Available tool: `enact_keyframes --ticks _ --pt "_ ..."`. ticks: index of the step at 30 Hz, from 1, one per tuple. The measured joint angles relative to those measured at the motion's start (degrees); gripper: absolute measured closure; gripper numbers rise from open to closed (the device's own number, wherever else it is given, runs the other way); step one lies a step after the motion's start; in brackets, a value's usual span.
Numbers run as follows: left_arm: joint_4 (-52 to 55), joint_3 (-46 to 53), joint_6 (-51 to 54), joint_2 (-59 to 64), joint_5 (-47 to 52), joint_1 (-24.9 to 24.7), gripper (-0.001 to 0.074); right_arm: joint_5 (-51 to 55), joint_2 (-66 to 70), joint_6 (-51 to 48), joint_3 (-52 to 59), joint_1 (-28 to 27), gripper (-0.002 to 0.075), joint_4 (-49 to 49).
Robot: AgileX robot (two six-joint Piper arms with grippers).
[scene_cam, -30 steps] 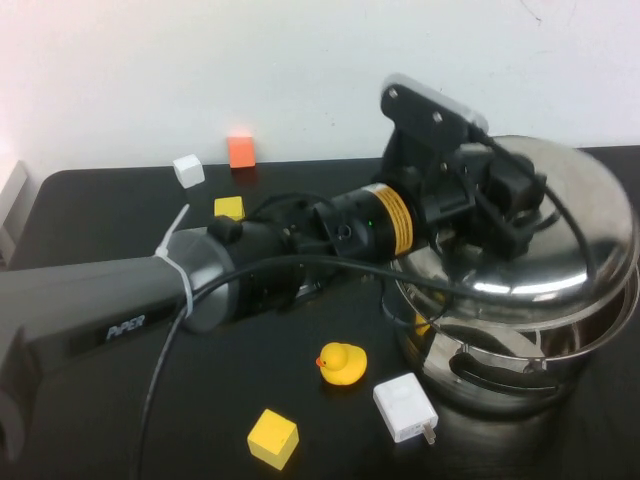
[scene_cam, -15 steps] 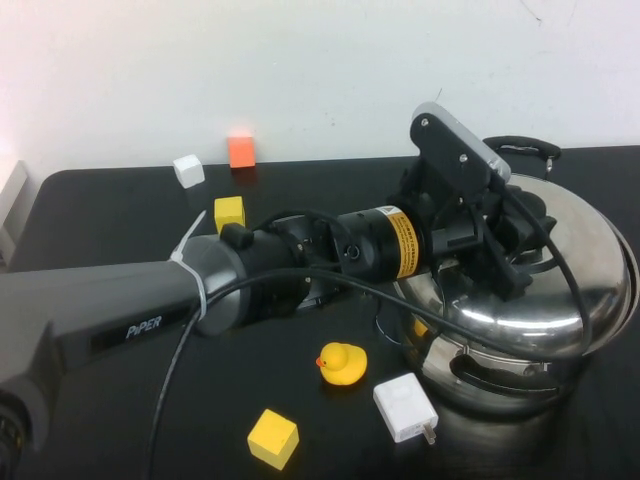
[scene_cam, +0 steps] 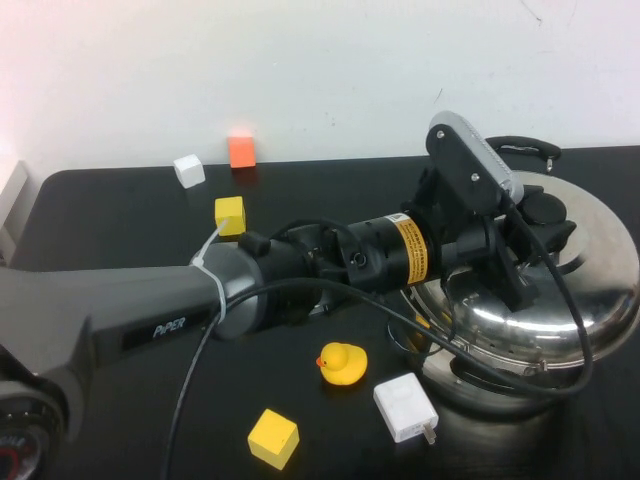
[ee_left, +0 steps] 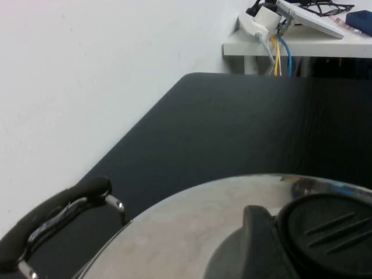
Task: Cover the pot
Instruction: Place the pot lid on the pot
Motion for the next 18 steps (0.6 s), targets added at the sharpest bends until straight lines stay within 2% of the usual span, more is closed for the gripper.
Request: enact_keyframes --ticks 8,18 --pt "-7.8 0.0 3.0 0.5 1.3 -0.4 0.0404 0.0 0.0 0.0 0.0 0.0 0.0728 0.0" --pt "-8.3 0.0 4.6 0.7 2.2 -0.3 0.0405 0.0 0.0 0.0 0.0 0.0 0.0728 0.0"
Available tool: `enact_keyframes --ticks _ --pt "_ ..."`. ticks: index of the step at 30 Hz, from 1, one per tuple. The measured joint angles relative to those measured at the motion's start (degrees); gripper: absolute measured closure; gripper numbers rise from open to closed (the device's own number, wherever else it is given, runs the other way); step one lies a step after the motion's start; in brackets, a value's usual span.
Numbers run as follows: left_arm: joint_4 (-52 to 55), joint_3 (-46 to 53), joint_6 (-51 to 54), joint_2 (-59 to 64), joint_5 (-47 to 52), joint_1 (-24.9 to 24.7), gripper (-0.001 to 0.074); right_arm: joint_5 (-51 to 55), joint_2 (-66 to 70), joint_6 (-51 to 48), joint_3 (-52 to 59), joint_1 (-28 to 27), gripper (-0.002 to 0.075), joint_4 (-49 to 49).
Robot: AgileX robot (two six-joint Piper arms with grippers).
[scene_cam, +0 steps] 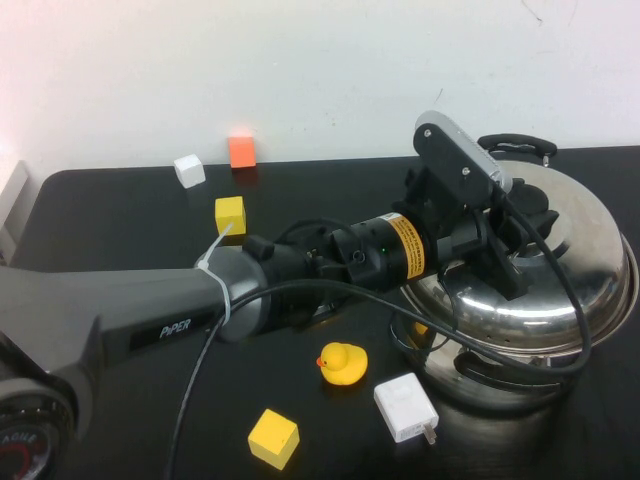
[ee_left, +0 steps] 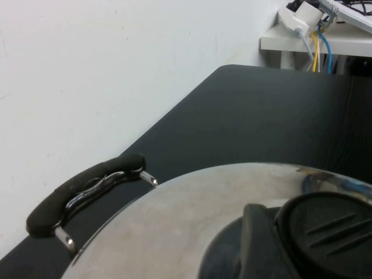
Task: Cover the pot
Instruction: Place the pot lid on the pot
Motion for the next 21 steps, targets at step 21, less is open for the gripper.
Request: enact_keyframes --ticks 21 --pt "1.1 -0.1 -8.2 -0.5 3.1 -0.1 0.0397 0.0 0.0 0.0 0.0 0.0 0.0728 0.0"
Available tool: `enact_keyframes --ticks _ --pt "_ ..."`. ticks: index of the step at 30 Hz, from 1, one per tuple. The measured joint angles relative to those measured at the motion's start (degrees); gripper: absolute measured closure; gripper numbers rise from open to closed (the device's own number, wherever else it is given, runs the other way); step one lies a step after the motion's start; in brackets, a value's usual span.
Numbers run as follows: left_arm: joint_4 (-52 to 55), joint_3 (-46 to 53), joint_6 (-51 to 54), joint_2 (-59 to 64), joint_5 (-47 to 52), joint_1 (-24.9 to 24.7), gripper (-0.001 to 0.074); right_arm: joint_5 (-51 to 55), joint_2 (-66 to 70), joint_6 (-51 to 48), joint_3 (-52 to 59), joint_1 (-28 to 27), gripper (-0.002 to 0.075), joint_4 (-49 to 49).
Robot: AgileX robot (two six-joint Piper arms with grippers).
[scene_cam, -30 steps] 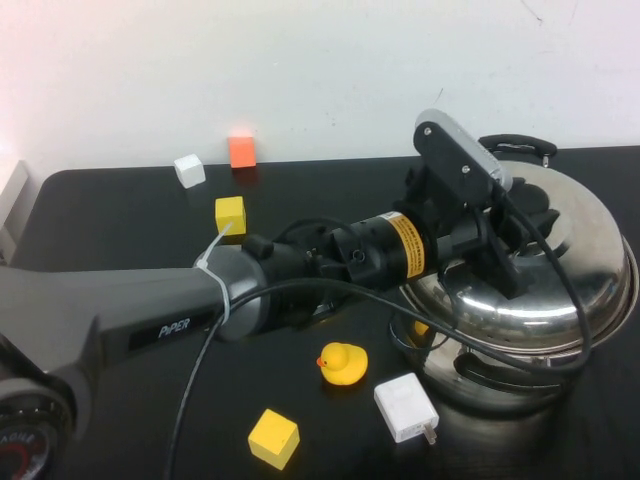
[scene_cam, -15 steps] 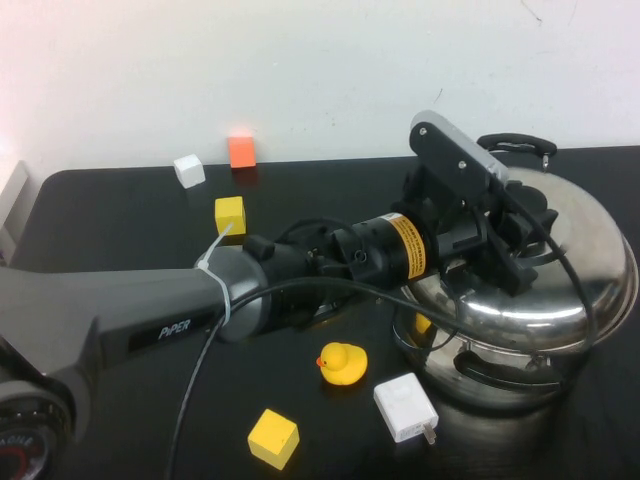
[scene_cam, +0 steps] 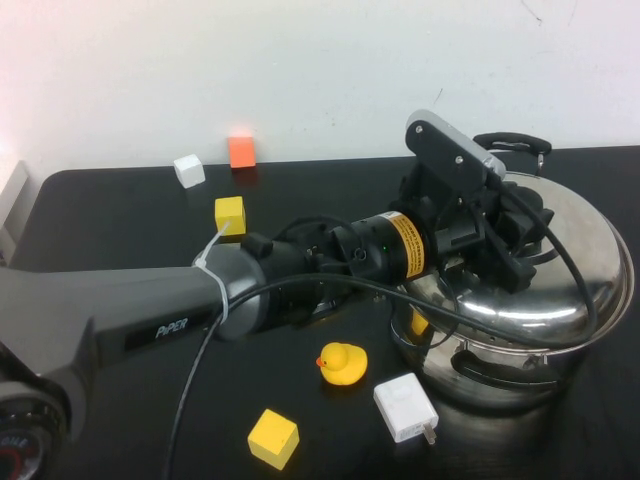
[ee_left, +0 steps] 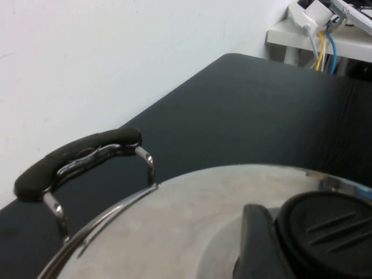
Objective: Cover the pot
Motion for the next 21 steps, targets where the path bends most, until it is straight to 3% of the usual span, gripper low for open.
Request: enact_keyframes --ticks 4,9,15,21 --pt "0.4 0.5 2.3 -2.3 3.1 0.0 0.0253 0.0 0.0 0.0 0.0 0.0 0.0728 0.0" --pt "0.8 0.6 9.2 -9.5 9.9 0.0 0.0243 0.0 0.0 0.0 0.0 0.0 0.0728 0.0" --pt "0.6 0.6 10.4 -21.7 20.0 0.0 0.0372 0.0 0.0 0.0 0.0 0.0 0.0728 0.0" --pt "0.1 0.6 10.7 -35.0 38.2 0.0 0.0649 0.0 0.0 0.0 0.0 0.0 0.0728 0.0"
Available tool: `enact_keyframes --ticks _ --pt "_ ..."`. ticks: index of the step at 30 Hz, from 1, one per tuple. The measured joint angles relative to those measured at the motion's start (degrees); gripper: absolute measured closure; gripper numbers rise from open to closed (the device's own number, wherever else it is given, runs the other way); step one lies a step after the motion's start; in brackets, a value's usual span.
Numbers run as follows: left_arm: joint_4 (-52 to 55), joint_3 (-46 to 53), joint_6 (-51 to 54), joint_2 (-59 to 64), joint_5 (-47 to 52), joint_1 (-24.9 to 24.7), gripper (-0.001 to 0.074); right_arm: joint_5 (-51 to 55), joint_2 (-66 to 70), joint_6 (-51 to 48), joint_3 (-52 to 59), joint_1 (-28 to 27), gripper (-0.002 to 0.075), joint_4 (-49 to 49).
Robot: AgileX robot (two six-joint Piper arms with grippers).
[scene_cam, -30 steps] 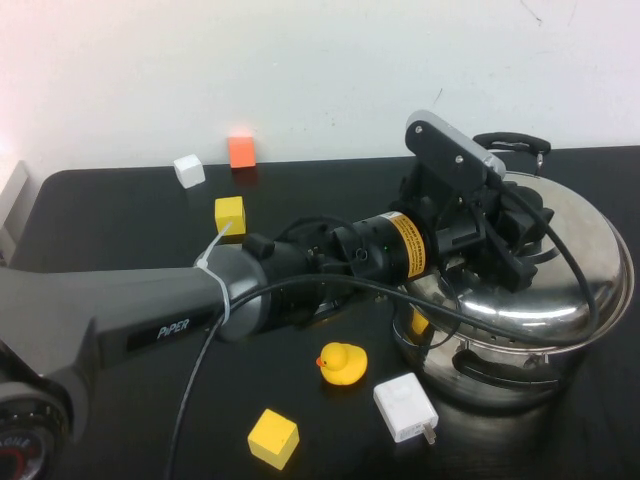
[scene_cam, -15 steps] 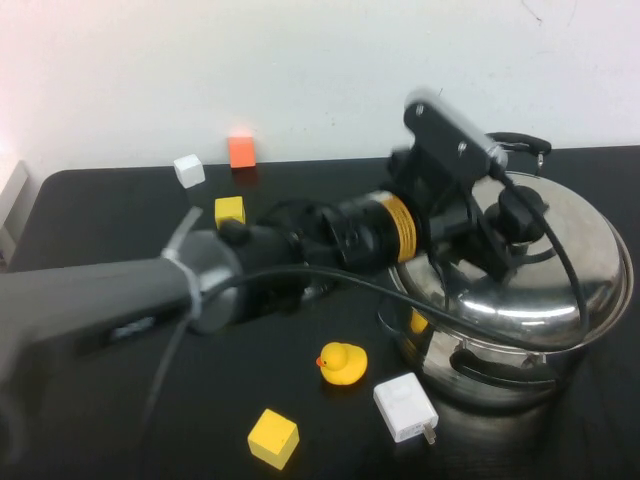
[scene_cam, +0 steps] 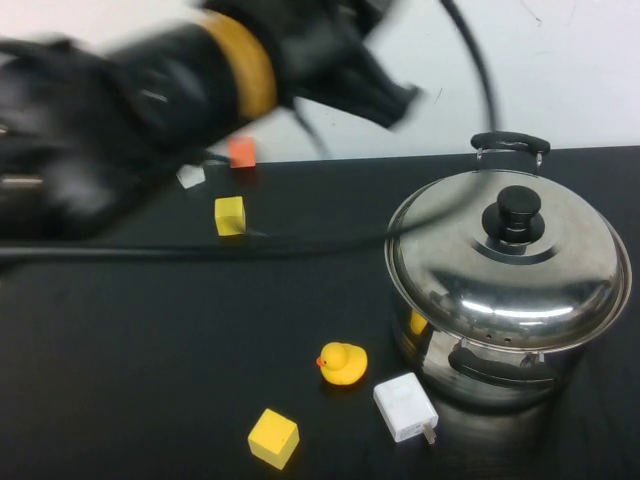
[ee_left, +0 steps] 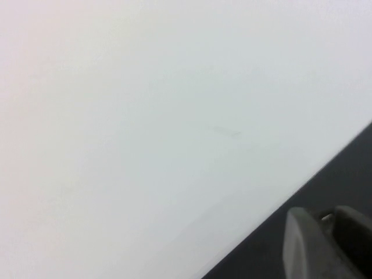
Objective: Cover the pot
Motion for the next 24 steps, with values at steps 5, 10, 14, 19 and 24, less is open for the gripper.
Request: enact_keyframes --ticks 5,10,14,19,24 --pt "0.6 0.1 0.6 -8.4 16.1 0.0 0.0723 0.0 0.0 0.0 0.0 0.0 0.0728 0.0" --pt "0.5 5.1 -2.4 -17.4 21.7 0.0 0.0734 0.0 0.0 0.0 0.0 0.0 0.0728 0.0" --pt "0.3 13.2 -7.4 -26.3 20.6 0.0 0.0735 0.0 0.0 0.0 0.0 0.0 0.0728 0.0" --pt "-1.8 24.2 -15.5 -36.9 20.1 0.0 0.0736 0.0 0.0 0.0 0.0 0.0 0.0728 0.0" --pt "-5.8 32.3 -20.2 -44.8 20.2 0.0 0.0736 0.0 0.0 0.0 0.0 0.0 0.0728 0.0"
